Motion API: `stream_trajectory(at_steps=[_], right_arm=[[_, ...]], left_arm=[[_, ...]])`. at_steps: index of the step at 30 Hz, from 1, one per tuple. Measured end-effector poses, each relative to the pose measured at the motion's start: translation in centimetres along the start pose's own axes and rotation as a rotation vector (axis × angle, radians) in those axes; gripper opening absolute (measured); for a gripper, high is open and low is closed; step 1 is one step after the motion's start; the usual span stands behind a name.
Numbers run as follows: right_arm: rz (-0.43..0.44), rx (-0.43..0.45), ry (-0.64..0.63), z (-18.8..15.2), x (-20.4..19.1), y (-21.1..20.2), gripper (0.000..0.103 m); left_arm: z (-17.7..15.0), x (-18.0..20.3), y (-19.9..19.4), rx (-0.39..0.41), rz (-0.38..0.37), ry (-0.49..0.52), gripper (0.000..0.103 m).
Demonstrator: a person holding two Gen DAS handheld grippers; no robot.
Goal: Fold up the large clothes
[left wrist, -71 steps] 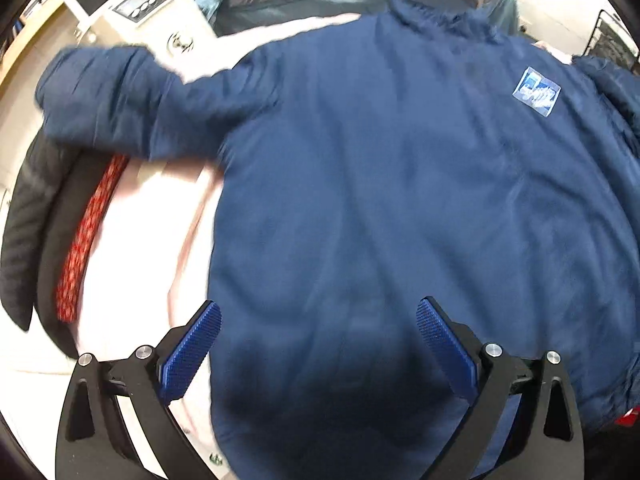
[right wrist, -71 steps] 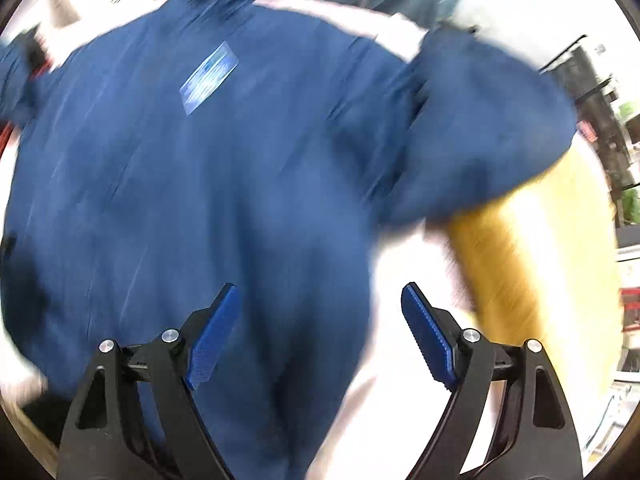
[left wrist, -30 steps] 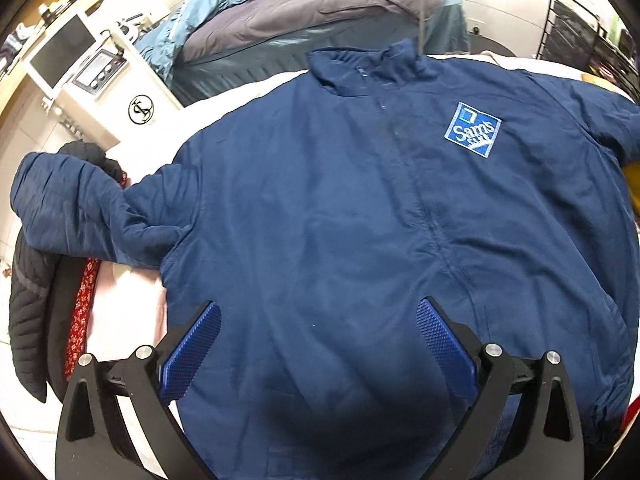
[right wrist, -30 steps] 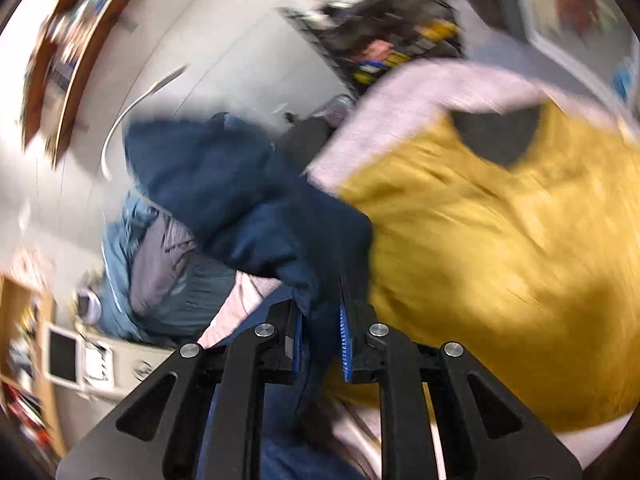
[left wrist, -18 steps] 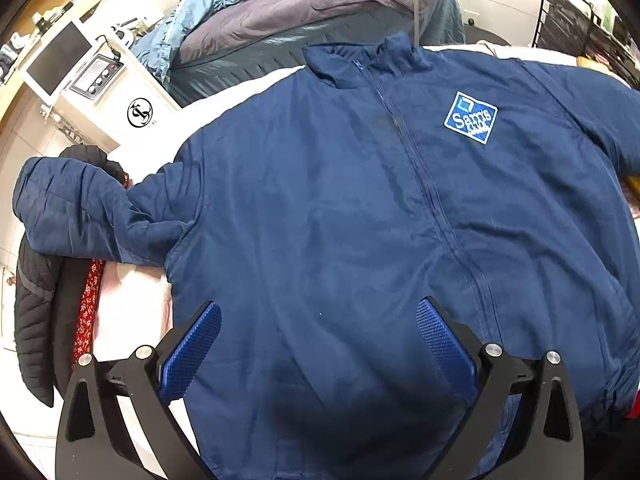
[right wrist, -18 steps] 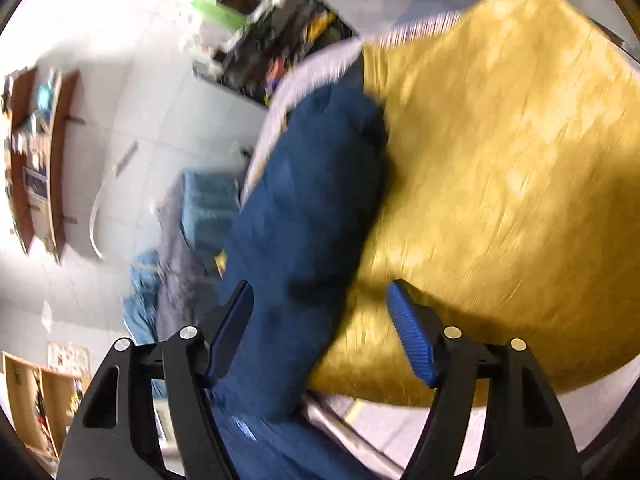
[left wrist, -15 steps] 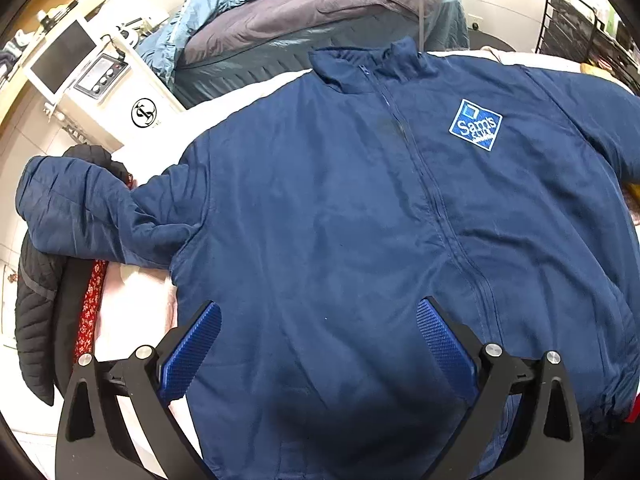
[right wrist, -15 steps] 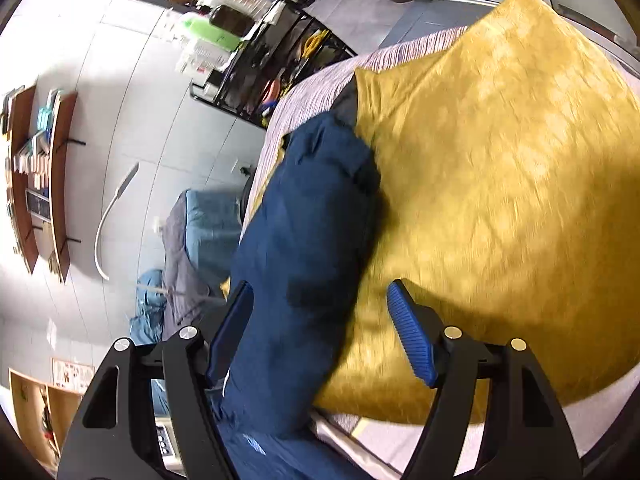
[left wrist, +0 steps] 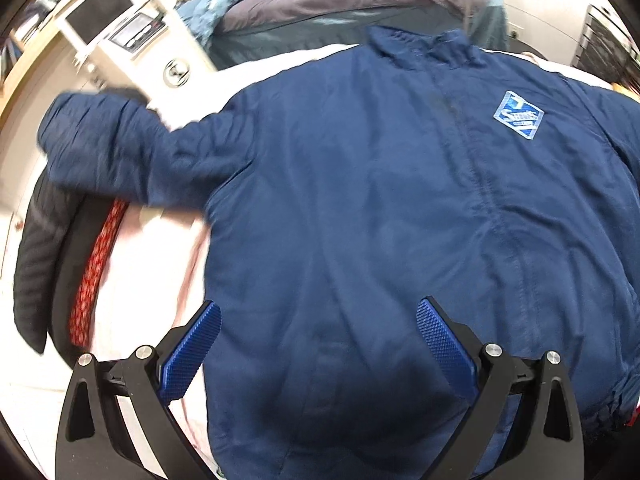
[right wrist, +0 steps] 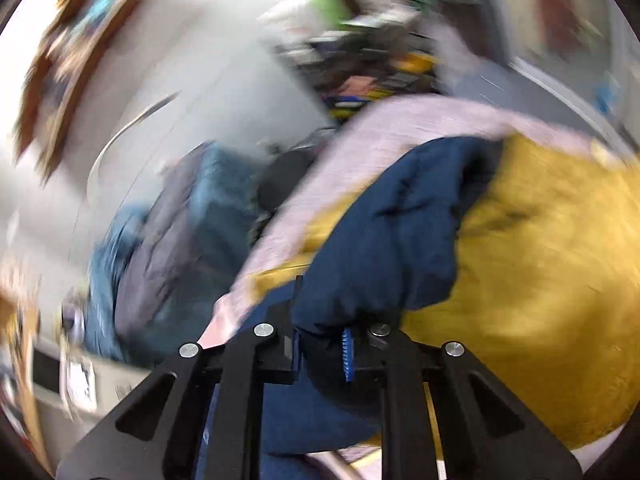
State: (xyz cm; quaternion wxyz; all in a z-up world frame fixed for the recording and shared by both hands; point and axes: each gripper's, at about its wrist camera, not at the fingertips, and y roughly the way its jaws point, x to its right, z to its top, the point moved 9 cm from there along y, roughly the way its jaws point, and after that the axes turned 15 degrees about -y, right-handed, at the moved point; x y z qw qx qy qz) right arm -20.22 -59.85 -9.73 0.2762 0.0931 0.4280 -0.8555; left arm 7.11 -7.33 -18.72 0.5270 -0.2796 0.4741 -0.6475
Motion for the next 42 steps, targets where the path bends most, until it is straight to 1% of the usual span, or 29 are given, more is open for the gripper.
stream_trajectory(at_steps=[1, 3, 5, 6, 7, 9, 11, 12, 13, 14, 15, 16, 17, 18, 21, 24, 25, 26, 27, 28, 29, 30, 32, 34, 36, 37, 39, 42], right_arm=[[0.041, 0.001, -0.079, 0.5, -3.8, 0.2, 0.015], [0.109, -0.009, -0.191, 0.4, -9.7, 0.6, 0.014], [0.216, -0.051, -0.328, -0.9, -17.6, 1.6, 0.013], [0.248, -0.065, -0.373, -1.6, -20.2, 1.9, 0.013], [0.294, -0.083, -0.434, -2.7, -24.0, 2.4, 0.013], [0.366, -0.12, -0.515, -5.0, -29.8, 3.3, 0.013], [0.427, -0.177, -0.62, -8.7, -36.1, 4.0, 0.013], [0.456, -0.204, -0.691, -11.1, -39.5, 4.4, 0.013], [0.477, -0.22, -0.725, -12.7, -41.4, 4.8, 0.013], [0.504, -0.253, -0.767, -15.2, -43.7, 5.2, 0.013], [0.513, -0.281, -0.802, -17.4, -45.2, 5.5, 0.013], [0.505, -0.312, -0.87, -20.6, -47.0, 6.2, 0.013], [0.493, -0.326, -0.924, -22.8, -47.9, 6.7, 0.013], [0.476, -0.343, -0.994, -25.4, -48.8, 7.4, 0.013], [0.413, -0.386, -1.153, -32.2, -49.1, 8.5, 0.013], [0.35, -0.458, -1.242, -36.6, -48.3, 9.9, 0.013], [0.328, -0.474, -1.266, -37.3, -48.1, 10.2, 0.016], [0.319, -0.498, -1.297, -38.4, -47.8, 10.5, 0.026], [0.327, -0.522, -1.317, -39.2, -47.6, 10.8, 0.037], [0.338, -0.543, -1.33, -40.0, -47.5, 10.9, 0.071], [0.351, -0.559, -1.342, -40.8, -47.2, 10.8, 0.084], [0.382, -0.556, -1.347, -41.4, -47.2, 10.1, 0.084], [0.431, -0.555, -1.336, -41.5, -47.2, 9.2, 0.084], [0.483, -0.577, -1.299, -41.5, -46.8, 8.0, 0.084], [0.5, -0.558, -1.272, -40.6, -46.2, 7.1, 0.084], [0.482, -0.527, -1.26, -39.6, -45.3, 6.9, 0.084], [0.426, -0.499, -1.234, -37.9, -43.6, 7.5, 0.084], [0.255, -0.509, -1.135, -33.9, -37.8, 9.6, 0.084]], left_arm=[[-0.1, -0.5, 0.1, -0.002, 0.005, -0.012, 0.097], [-0.2, -1.7, 0.1, 0.0, 0.014, -0.045, 0.097], [-0.1, -2.7, 0.1, 0.003, 0.019, -0.072, 0.097], [-0.1, -3.1, 0.0, 0.005, 0.021, -0.084, 0.097], [0.0, -3.4, 0.0, 0.007, 0.023, -0.096, 0.096], [0.0, -4.3, -0.1, 0.011, 0.025, -0.124, 0.097], [0.0, -5.1, -0.2, 0.013, 0.028, -0.146, 0.096], [-0.1, -5.6, -0.2, 0.013, 0.032, -0.158, 0.096], [-0.3, -6.0, -0.2, 0.013, 0.037, -0.168, 0.096], [-0.5, -6.5, -0.1, 0.01, 0.042, -0.176, 0.096], [-0.9, -7.2, 0.1, 0.005, 0.05, -0.187, 0.096], [-1.1, -7.7, 0.2, 0.0, 0.054, -0.197, 0.096], [-1.5, -8.2, 0.3, -0.006, 0.058, -0.21, 0.096], [-1.9, -9.0, 0.5, -0.014, 0.063, -0.228, 0.097], [-3.0, -10.8, 0.9, -0.035, 0.08, -0.268, 0.096], [-4.1, -12.2, 1.7, -0.064, 0.098, -0.296, 0.096], [-4.3, -12.6, 1.9, -0.073, 0.103, -0.302, 0.096], [-4.4, -12.8, 2.1, -0.077, 0.106, -0.304, 0.096], [-4.4, -13.0, 2.3, -0.081, 0.11, -0.305, 0.096], [-4.2, -13.0, 2.4, -0.081, 0.109, -0.304, 0.096], [-4.0, -13.0, 2.4, -0.081, 0.108, -0.303, 0.096], [-3.7, -12.8, 2.5, -0.078, 0.103, -0.299, 0.096], [-2.8, -12.2, 2.4, -0.069, 0.095, -0.285, 0.096], [-1.6, -11.0, 2.3, -0.054, 0.077, -0.261, 0.096], [-0.3, -9.4, 2.1, -0.037, 0.052, -0.226, 0.096], [0.5, -8.4, 1.9, -0.028, 0.037, -0.202, 0.096], [2.2, -6.2, 1.7, -0.004, 0.007, -0.151, 0.096], [5.4, -2.3, 1.1, 0.038, -0.055, -0.083, 0.096]])
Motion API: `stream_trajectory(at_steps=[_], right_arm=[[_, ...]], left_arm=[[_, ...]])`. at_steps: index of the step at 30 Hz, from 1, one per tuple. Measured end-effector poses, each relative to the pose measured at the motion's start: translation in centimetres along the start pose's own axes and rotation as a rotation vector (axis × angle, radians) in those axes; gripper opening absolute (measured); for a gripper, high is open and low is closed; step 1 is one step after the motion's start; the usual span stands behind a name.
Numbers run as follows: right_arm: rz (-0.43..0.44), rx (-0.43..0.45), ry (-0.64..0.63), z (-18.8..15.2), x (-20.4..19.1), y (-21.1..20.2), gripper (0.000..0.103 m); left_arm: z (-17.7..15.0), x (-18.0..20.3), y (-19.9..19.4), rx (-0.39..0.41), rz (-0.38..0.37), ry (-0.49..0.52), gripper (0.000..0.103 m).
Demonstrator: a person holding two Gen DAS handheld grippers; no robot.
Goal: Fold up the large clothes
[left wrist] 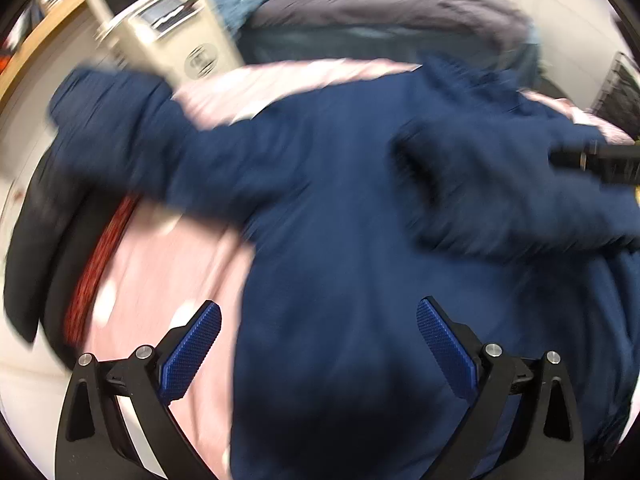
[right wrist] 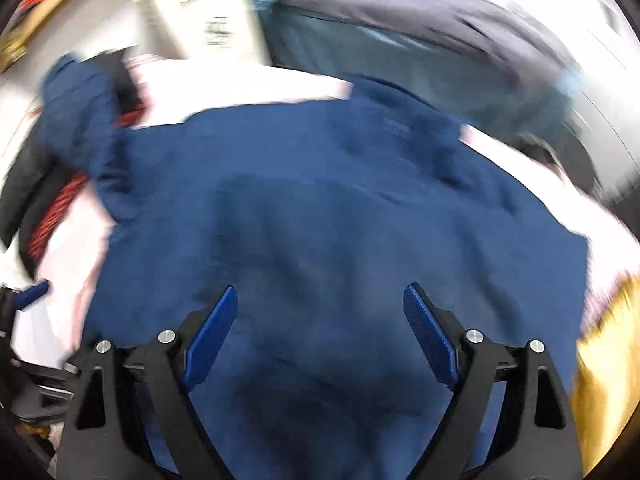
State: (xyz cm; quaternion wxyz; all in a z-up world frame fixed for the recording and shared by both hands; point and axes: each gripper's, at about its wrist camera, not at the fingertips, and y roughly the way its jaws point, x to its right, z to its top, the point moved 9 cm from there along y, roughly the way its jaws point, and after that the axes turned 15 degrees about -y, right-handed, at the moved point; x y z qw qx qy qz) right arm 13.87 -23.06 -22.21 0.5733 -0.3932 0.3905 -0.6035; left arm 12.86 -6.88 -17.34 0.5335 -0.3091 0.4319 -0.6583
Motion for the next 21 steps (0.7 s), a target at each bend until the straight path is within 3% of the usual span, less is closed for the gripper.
stream_trajectory(at_steps=[5, 9, 12, 16, 21], right_arm=[[-0.169, -0.111, 0.136, -5.7, 8.3, 0.8, 0.084], [-0.125, -0.213, 0.206, -10.6, 10.5, 2.6, 0.084], [-0.139, -0.23, 0.141, -11.2, 10.0, 3.2, 0.085], [-0.165, -0.275, 0.058, -11.5, 9.2, 4.9, 0.092], [-0.143, -0.345, 0.057, -11.9, 9.3, 7.3, 0.097]], left_arm=[[3.8, 8.3, 1.4, 0.02, -0.081, 0.118, 0.096], [4.0, 13.8, 3.9, -0.018, -0.109, 0.206, 0.096], [3.0, 16.9, 6.9, -0.085, -0.098, 0.277, 0.096], [0.4, 17.6, 12.0, -0.213, -0.031, 0.313, 0.098], [0.8, 17.5, 14.2, -0.272, -0.083, 0.209, 0.099]])
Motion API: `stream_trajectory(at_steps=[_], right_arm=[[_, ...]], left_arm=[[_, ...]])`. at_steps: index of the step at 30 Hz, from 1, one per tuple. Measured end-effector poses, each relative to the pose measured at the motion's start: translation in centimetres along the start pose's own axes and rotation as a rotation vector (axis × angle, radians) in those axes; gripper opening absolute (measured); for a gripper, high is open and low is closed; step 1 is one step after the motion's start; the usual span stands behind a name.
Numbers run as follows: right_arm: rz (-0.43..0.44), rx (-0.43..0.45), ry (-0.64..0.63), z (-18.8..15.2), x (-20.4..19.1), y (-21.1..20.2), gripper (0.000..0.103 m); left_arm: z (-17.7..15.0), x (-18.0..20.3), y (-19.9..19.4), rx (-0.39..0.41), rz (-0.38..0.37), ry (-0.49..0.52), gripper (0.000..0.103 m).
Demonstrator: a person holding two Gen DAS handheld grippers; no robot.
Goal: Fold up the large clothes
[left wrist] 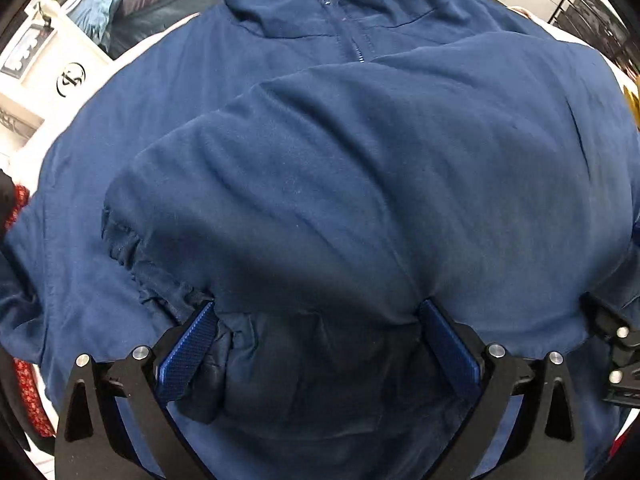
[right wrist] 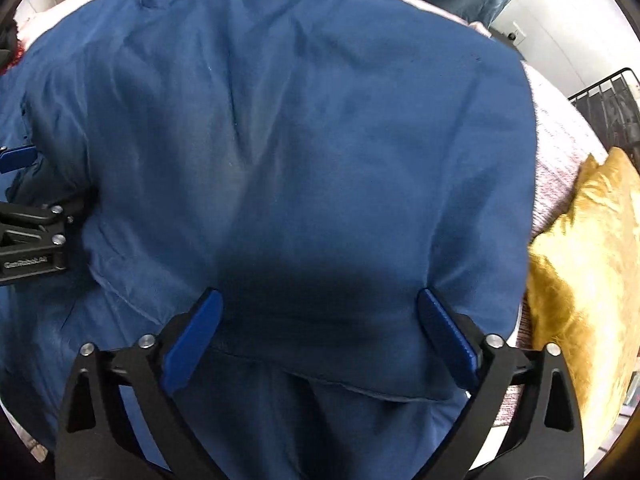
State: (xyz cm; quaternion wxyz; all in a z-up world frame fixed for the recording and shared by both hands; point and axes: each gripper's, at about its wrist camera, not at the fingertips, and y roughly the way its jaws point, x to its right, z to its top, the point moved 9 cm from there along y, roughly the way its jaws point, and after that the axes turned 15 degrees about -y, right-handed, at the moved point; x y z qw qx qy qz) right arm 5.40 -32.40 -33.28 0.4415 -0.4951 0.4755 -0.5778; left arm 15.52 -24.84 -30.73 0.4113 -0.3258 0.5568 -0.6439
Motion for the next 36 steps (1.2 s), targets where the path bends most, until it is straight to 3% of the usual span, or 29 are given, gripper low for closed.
stream_trajectory(at_steps=[9, 18, 20, 22, 26, 30, 32, 36], right_arm=[[-0.009, -0.119, 0.054, 2.9, 0.7, 2.5, 0.098], [-0.01, -0.046, 0.059, 1.9, 0.6, 1.2, 0.098], [-0.005, -0.026, 0.079, 0.9, 0.4, -0.6, 0.098], [0.015, 0.06, 0.126, 0.2, 0.0, -3.3, 0.098], [0.092, 0.142, 0.189, -2.3, -1.3, -6.0, 0.098], [0.171, 0.13, 0.241, -6.2, -3.8, -6.7, 0.098], [0.189, 0.126, 0.247, -7.7, -4.3, -6.7, 0.098], [0.164, 0.157, 0.252, -9.0, -4.8, -8.3, 0.098]], left_arm=[[1.3, -0.1, 0.7, 0.002, -0.007, -0.035, 0.099], [-0.2, -1.9, -0.8, 0.024, -0.027, -0.022, 0.098], [-0.7, -3.2, -2.6, 0.056, -0.03, -0.07, 0.098], [-1.5, -4.9, -4.6, 0.104, -0.074, -0.142, 0.098], [-4.2, -11.2, -8.1, 0.185, -0.108, -0.304, 0.096], [-7.3, -21.4, -10.2, 0.232, -0.046, -0.479, 0.095], [-7.7, -26.6, -11.3, 0.259, -0.024, -0.57, 0.095], [-5.8, -39.1, -16.1, 0.396, 0.015, -0.798, 0.095]])
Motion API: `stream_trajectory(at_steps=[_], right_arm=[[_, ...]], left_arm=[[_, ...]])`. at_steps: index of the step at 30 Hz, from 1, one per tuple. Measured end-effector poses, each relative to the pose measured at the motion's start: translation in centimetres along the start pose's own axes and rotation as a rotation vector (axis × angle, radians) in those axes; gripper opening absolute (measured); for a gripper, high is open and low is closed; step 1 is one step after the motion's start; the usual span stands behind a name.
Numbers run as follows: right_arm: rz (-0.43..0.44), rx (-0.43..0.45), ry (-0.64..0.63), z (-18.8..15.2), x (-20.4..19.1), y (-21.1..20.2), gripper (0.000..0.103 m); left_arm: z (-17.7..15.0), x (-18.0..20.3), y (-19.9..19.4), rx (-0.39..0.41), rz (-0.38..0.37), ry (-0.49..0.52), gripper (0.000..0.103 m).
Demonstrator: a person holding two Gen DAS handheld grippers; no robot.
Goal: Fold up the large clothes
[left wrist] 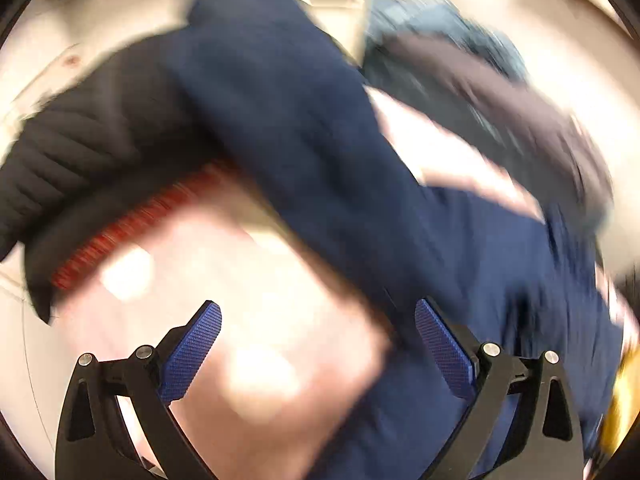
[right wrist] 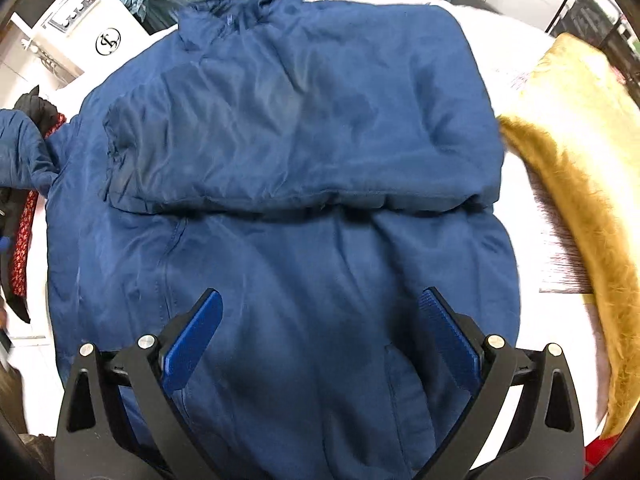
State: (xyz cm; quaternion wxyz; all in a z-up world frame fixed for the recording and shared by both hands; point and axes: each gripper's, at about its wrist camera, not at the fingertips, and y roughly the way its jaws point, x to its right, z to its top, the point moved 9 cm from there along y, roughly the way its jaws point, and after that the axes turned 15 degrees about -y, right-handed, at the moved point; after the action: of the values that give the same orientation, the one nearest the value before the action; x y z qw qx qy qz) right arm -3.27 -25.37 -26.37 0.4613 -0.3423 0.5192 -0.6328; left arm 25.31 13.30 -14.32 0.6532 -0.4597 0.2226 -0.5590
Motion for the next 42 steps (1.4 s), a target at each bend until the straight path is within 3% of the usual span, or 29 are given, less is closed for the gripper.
stream_trajectory(at_steps=[5, 8, 12, 14, 18, 19, 20, 21, 23, 25, 29, 31, 33, 36, 37, 39, 42], right_arm=[[-0.002, 0.039, 0.049, 0.4, 0.3, -1.8, 0.098], [-0.01, 0.047, 0.063, 0.0, 0.2, -2.3, 0.098], [-0.03, 0.048, 0.096, -0.4, 0.7, -2.5, 0.098], [-0.038, 0.041, 0.135, -0.9, 1.3, -2.5, 0.098], [-0.057, 0.029, 0.203, -2.3, 2.5, -2.8, 0.098], [-0.063, 0.03, 0.218, -2.7, 2.9, -2.9, 0.098], [-0.07, 0.029, 0.231, -3.0, 3.1, -3.0, 0.098], [-0.076, 0.025, 0.243, -3.3, 3.4, -3.0, 0.098], [-0.083, 0.025, 0.268, -3.9, 3.8, -3.1, 0.096], [-0.085, 0.022, 0.283, -4.1, 4.1, -3.1, 0.093], [-0.08, 0.024, 0.281, -3.6, 4.1, -3.0, 0.088], [-0.076, 0.031, 0.263, -2.9, 3.9, -3.1, 0.087], [-0.069, 0.037, 0.244, -2.3, 3.5, -3.1, 0.087], [-0.045, 0.041, 0.217, -1.3, 2.8, -2.8, 0.087], [-0.04, 0.043, 0.21, -1.1, 2.7, -2.7, 0.087], [-0.027, 0.049, 0.195, -0.6, 2.3, -2.5, 0.087], [-0.014, 0.057, 0.183, -0.2, 2.0, -2.4, 0.087]], left_arm=[[12.2, 0.3, -3.1, 0.168, -0.02, -0.019, 0.097], [18.2, 2.3, -2.6, 0.153, -0.026, -0.021, 0.097], [22.5, 3.8, 0.5, 0.091, 0.062, -0.103, 0.097], [23.0, 4.6, 2.3, 0.051, 0.055, -0.128, 0.097], [23.7, 4.6, 6.3, -0.025, 0.173, -0.144, 0.094], [23.8, 4.2, 6.6, -0.025, 0.171, -0.161, 0.083], [23.9, 3.7, 6.9, -0.031, 0.177, -0.173, 0.063], [23.6, 3.1, 7.2, -0.052, 0.175, -0.191, 0.054], [23.1, 2.3, 7.2, -0.078, 0.139, -0.214, 0.023], [22.6, 1.7, 6.1, -0.08, 0.078, -0.231, 0.015], [23.3, 0.4, 1.5, -0.032, -0.089, -0.25, 0.011], [24.3, -1.1, -2.6, 0.025, -0.189, -0.257, 0.011], [25.4, -3.1, -6.0, 0.077, -0.247, -0.251, 0.011], [25.7, -6.3, -8.4, 0.081, -0.318, -0.289, 0.011], [25.6, -7.2, -8.5, 0.082, -0.321, -0.302, 0.011], [23.8, -10.1, -7.3, 0.077, -0.24, -0.319, 0.011], [21.0, -12.8, -4.7, 0.026, -0.178, -0.393, 0.011]])
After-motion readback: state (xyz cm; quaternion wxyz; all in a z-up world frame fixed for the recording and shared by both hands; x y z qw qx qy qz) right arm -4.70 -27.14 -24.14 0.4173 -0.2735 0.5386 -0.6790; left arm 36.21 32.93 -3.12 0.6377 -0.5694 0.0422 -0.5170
